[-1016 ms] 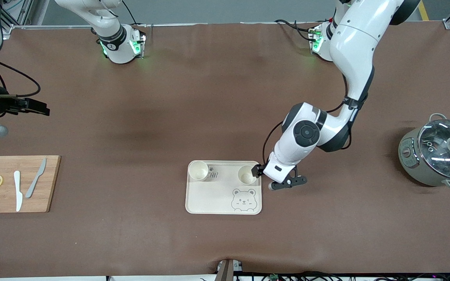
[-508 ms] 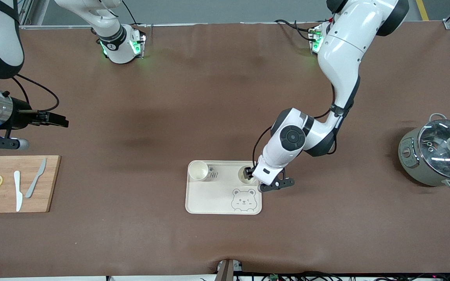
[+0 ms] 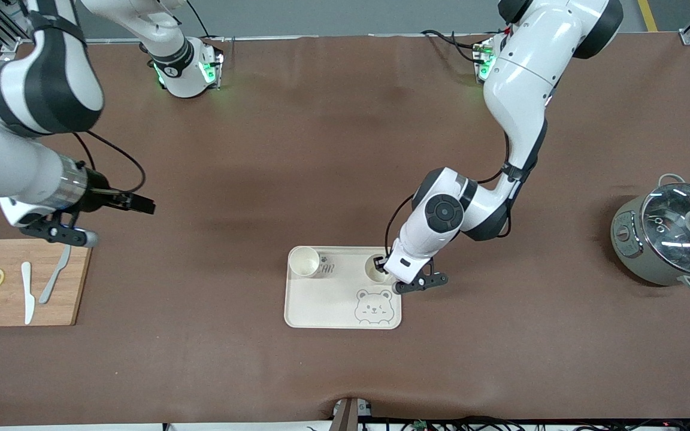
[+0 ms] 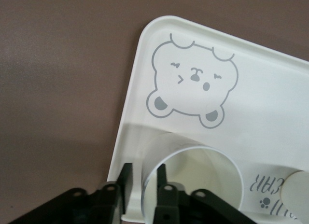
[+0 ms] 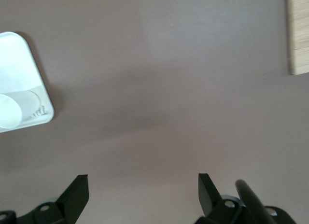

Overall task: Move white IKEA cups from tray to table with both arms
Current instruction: 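Grasp the cup with the left gripper while the right gripper reaches out, then lift the cup toward the pot while the right gripper reaches the other cup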

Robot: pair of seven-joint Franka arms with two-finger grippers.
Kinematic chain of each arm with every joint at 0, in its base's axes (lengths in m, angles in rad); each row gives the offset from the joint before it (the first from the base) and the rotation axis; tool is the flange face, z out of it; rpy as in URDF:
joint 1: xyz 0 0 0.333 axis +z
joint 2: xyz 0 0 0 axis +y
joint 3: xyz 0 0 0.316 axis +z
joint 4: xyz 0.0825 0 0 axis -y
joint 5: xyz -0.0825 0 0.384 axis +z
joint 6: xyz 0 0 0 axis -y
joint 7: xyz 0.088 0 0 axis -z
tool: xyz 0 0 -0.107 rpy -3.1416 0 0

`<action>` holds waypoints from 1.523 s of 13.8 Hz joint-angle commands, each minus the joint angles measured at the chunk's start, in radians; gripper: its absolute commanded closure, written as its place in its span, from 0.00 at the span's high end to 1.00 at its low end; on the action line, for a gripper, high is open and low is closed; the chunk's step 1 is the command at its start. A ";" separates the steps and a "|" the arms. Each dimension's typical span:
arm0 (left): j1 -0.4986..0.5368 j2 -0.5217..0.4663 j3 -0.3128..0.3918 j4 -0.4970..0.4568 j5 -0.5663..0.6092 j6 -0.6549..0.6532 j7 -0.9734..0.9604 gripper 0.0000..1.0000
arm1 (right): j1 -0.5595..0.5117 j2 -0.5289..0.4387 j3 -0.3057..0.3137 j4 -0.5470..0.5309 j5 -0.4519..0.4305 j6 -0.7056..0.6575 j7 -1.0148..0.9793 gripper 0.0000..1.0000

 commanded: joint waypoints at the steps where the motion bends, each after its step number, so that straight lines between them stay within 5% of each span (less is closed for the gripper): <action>1: -0.015 0.012 0.013 0.027 -0.004 0.006 -0.004 0.00 | 0.031 0.026 -0.006 0.002 0.041 0.052 0.078 1.00; 10: 0.028 -0.091 0.013 0.026 0.005 -0.013 0.007 0.00 | 0.134 0.112 -0.006 0.006 0.094 0.195 0.167 1.00; 18: 0.221 -0.286 0.004 0.012 0.003 -0.353 0.180 0.00 | 0.272 0.273 -0.006 0.049 0.102 0.425 0.322 1.00; 21: 0.319 -0.351 0.004 -0.098 0.005 -0.395 0.264 0.00 | 0.312 0.359 -0.006 0.112 0.096 0.426 0.322 1.00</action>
